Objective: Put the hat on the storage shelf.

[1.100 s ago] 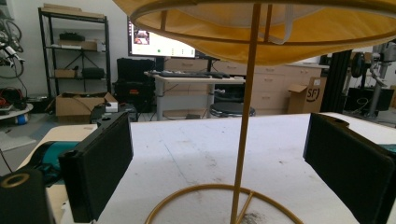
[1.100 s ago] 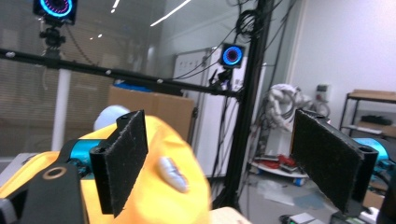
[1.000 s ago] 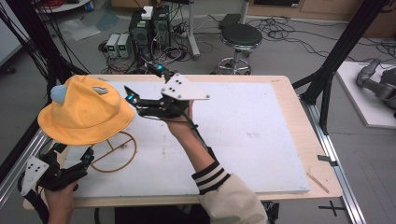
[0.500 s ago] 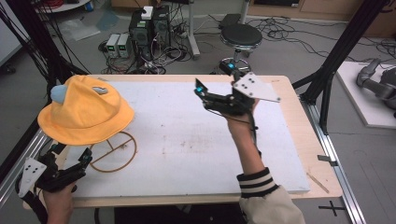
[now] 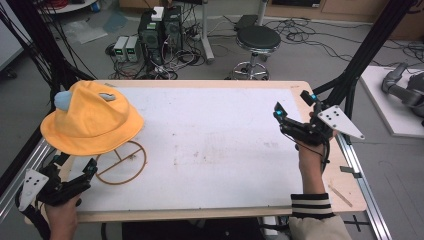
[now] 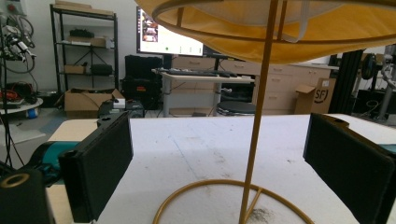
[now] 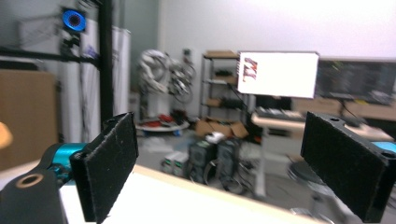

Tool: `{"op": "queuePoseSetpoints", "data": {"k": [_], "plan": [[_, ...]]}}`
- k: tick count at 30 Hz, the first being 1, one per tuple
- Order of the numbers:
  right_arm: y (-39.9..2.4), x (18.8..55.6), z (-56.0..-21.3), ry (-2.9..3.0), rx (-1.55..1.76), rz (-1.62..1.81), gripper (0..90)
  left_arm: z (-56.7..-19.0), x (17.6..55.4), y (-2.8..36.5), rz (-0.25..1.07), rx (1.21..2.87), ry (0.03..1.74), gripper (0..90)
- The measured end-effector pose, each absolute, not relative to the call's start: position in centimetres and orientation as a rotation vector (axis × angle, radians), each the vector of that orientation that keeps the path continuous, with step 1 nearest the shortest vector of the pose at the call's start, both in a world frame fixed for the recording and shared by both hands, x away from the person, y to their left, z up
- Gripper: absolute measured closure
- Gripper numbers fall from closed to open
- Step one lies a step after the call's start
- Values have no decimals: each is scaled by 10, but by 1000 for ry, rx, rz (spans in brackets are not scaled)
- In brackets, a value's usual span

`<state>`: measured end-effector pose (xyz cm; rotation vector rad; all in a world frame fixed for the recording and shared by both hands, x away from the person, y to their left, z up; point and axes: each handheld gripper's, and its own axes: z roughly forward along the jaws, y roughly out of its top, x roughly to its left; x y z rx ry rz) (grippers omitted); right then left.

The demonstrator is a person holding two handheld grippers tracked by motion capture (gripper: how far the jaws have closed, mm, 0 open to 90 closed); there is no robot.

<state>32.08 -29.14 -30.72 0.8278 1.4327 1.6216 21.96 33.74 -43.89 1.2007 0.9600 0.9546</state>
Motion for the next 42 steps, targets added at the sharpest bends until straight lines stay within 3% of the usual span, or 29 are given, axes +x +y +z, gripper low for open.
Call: {"op": "queuePoseSetpoints", "data": {"k": [8, 13, 20, 42], "plan": [[-320, 327, -360, 1444, 937, 1562, 100, -438, 223, 334, 951, 1200, 951, 87], [-326, 305, -384, 1432, 922, 1521, 100, -440, 223, 336, 952, 1197, 964, 87], [-343, 286, -398, 1311, 985, 1576, 101, -436, 226, 335, 964, 1188, 951, 87], [-341, 284, -419, 1391, 1053, 1533, 100, -435, 235, 328, 961, 1203, 936, 87]]}}
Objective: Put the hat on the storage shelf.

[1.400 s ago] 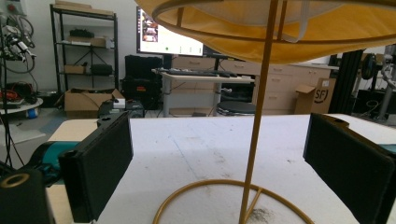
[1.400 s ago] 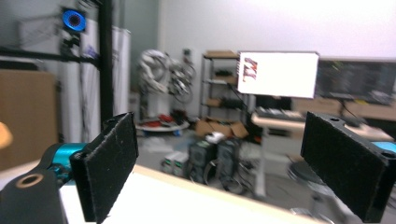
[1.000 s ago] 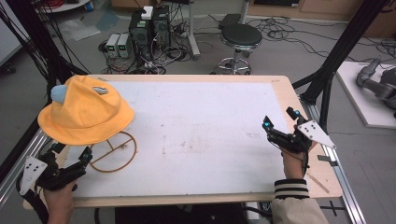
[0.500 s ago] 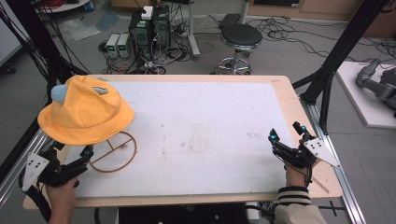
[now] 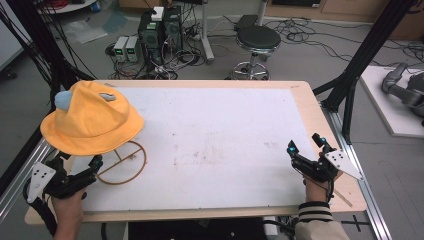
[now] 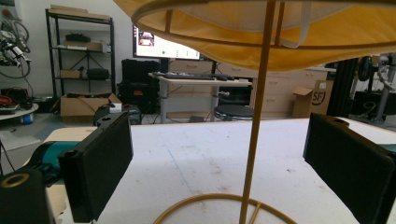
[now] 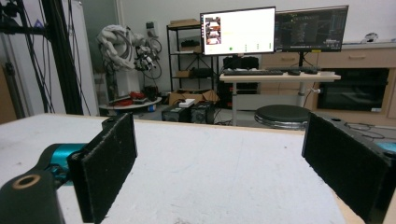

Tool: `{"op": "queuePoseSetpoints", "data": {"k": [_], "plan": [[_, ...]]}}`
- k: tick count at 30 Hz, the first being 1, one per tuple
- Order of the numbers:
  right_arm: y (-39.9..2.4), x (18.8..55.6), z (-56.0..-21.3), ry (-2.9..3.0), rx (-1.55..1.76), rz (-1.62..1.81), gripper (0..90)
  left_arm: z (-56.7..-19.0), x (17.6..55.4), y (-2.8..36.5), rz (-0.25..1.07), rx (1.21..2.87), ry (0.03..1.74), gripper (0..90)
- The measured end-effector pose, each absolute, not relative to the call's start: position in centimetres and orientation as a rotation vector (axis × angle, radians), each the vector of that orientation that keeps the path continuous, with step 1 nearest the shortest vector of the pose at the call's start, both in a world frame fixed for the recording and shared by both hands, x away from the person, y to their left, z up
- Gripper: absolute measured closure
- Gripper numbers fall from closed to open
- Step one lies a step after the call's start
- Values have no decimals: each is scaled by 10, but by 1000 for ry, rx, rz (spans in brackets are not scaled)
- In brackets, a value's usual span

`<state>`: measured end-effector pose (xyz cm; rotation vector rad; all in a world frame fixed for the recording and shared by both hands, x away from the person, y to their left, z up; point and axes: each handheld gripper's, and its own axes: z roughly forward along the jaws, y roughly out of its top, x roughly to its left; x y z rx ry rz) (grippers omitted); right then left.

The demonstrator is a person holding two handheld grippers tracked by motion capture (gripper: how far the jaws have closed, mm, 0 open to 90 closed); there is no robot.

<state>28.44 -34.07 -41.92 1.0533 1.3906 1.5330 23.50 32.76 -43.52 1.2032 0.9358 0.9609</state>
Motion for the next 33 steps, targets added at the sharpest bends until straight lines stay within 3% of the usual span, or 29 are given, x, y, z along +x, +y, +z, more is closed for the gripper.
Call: {"op": "queuePoseSetpoints", "data": {"k": [33], "plan": [[-337, 287, -418, 1414, 1034, 1508, 100, -434, 234, 327, 966, 1222, 925, 87]]}}
